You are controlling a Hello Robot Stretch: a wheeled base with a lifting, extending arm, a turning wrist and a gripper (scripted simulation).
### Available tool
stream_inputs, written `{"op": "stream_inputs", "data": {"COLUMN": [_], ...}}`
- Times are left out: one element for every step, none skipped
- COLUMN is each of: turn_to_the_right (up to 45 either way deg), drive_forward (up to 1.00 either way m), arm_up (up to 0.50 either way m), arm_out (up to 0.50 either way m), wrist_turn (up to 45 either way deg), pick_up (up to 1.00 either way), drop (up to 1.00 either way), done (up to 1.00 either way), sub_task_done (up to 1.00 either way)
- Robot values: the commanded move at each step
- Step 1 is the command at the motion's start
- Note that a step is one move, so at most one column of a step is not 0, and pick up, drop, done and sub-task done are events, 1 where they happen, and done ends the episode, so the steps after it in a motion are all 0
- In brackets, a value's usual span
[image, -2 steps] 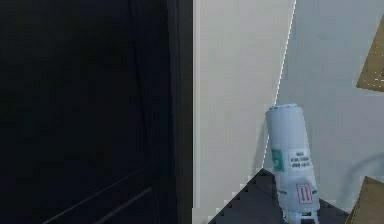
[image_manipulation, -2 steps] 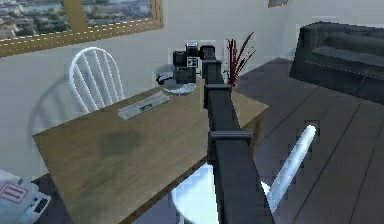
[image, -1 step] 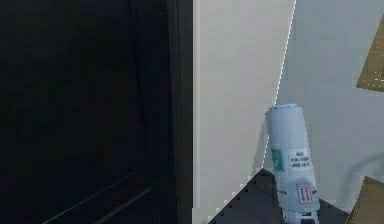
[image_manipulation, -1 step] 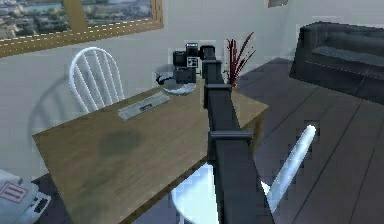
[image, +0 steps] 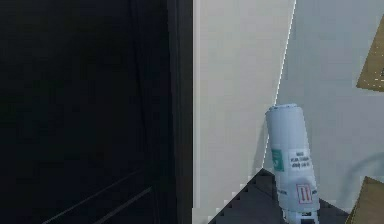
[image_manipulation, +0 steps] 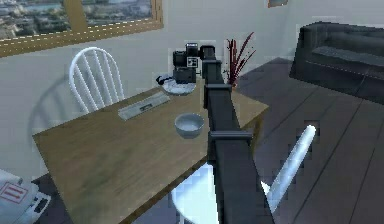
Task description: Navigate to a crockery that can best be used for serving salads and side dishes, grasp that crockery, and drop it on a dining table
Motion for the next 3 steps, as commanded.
{"op": "stream_inputs", "data": {"turn_to_the_right": [0.0, 0.0, 0.0], "drive_forward": [0.00, 0.00, 0.00], "arm_up": [0.04, 0.00, 0.00], "arm_out": [0.00, -0.08, 0.00], "wrist_turn": [0.0, 0.0, 0.0], "pick_up": [0.00, 0.00, 0.00], "drop": [0.00, 0.00, 0.00], "done": [0.00, 0.00, 1.00], "sub_task_done": [0.00, 0.00, 0.00]}}
